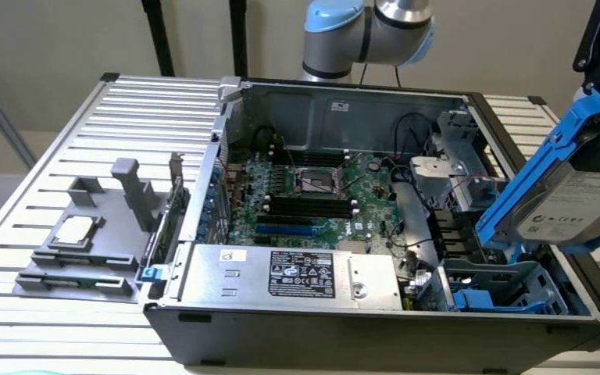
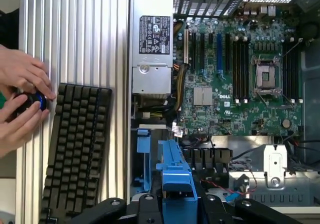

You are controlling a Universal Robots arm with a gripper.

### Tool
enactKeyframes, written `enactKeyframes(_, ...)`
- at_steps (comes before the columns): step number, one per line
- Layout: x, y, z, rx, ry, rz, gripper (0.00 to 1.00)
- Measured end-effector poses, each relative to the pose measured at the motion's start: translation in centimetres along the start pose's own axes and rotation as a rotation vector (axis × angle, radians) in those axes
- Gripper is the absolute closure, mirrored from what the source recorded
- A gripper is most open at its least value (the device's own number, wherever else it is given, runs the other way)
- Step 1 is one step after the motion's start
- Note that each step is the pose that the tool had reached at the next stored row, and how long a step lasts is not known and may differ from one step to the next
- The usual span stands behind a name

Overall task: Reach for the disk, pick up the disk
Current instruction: 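Pick up the disk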

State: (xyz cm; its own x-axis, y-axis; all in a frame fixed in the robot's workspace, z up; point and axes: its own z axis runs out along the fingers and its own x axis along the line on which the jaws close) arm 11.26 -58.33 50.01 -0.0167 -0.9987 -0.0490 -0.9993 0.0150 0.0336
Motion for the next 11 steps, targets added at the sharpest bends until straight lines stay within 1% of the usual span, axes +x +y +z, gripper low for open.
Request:
enactKeyframes(1,0.11,0.03,0.01,-0.0002,-0.0071,-0.001,0.67)
enactKeyframes(2,0.14,0.09,0.02,-0.0002,-0.0115,-0.003,0.67)
enactKeyframes(11,0.14,0.21,0.02,-0.0004,-0.0115,-0.004,0.67)
